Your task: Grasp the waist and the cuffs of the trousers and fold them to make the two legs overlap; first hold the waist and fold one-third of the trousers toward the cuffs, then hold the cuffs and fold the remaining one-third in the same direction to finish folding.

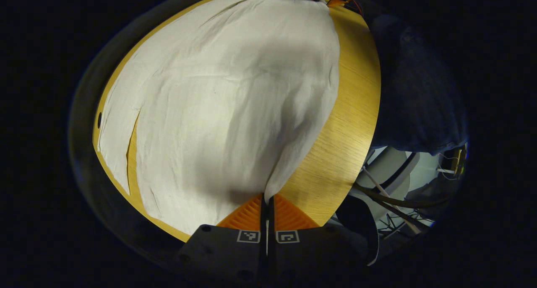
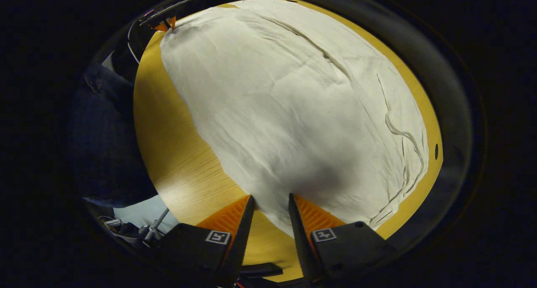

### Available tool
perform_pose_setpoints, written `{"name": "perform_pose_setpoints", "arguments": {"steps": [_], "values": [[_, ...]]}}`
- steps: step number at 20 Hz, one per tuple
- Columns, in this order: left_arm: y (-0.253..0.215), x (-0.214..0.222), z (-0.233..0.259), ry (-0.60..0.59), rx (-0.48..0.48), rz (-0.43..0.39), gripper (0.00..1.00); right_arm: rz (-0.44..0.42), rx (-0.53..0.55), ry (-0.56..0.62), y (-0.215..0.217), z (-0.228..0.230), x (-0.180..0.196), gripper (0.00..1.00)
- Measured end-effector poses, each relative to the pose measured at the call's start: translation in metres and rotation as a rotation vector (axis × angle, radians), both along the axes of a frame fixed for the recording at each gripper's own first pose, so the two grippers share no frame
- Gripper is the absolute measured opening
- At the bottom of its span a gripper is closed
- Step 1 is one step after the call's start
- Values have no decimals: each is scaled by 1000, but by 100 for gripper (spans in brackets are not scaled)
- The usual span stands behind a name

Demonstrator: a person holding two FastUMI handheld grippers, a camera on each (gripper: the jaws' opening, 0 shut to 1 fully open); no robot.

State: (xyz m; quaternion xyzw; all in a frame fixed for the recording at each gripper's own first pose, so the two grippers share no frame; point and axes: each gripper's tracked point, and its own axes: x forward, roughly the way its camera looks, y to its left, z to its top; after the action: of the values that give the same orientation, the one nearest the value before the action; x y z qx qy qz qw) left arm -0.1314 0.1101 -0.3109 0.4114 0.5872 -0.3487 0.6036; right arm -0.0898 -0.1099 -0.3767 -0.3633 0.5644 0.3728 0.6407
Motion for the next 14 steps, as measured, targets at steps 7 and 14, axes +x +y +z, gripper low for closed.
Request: {"name": "perform_pose_setpoints", "arguments": {"steps": [7, 14], "values": [[2, 0, 0, -3, -15, 25, 0, -85, -24, -56, -6, -1, 11, 3], [5, 21, 19, -104, -4, 134, 0, -212, 31, -220, 0, 28, 34, 3]]}}
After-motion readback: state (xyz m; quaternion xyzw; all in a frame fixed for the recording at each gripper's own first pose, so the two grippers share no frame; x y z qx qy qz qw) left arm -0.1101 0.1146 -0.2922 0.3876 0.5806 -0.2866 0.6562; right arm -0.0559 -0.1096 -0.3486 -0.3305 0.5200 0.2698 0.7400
